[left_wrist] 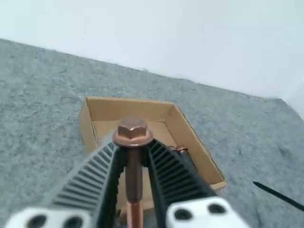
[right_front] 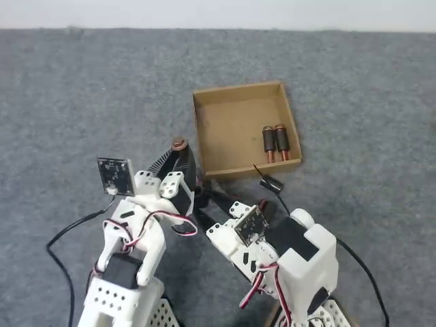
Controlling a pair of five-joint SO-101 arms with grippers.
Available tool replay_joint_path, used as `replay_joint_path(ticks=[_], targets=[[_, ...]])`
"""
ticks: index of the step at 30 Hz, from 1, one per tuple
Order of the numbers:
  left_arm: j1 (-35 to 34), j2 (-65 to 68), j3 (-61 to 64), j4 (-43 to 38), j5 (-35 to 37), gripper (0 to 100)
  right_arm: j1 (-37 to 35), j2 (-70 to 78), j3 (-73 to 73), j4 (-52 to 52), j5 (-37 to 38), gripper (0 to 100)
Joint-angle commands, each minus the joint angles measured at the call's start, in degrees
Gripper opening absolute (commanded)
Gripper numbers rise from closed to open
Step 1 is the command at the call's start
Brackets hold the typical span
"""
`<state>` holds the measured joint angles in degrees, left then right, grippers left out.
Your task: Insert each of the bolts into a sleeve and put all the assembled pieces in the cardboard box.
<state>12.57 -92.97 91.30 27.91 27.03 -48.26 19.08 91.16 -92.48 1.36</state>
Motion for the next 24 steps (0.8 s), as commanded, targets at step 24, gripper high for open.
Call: replay_joint_path(ticks=[24], targets=[[3.43,-11.16,2.68,10.37,0.18,1,-0.22,-3.03,-0.62,0.31,0.79,0.6]])
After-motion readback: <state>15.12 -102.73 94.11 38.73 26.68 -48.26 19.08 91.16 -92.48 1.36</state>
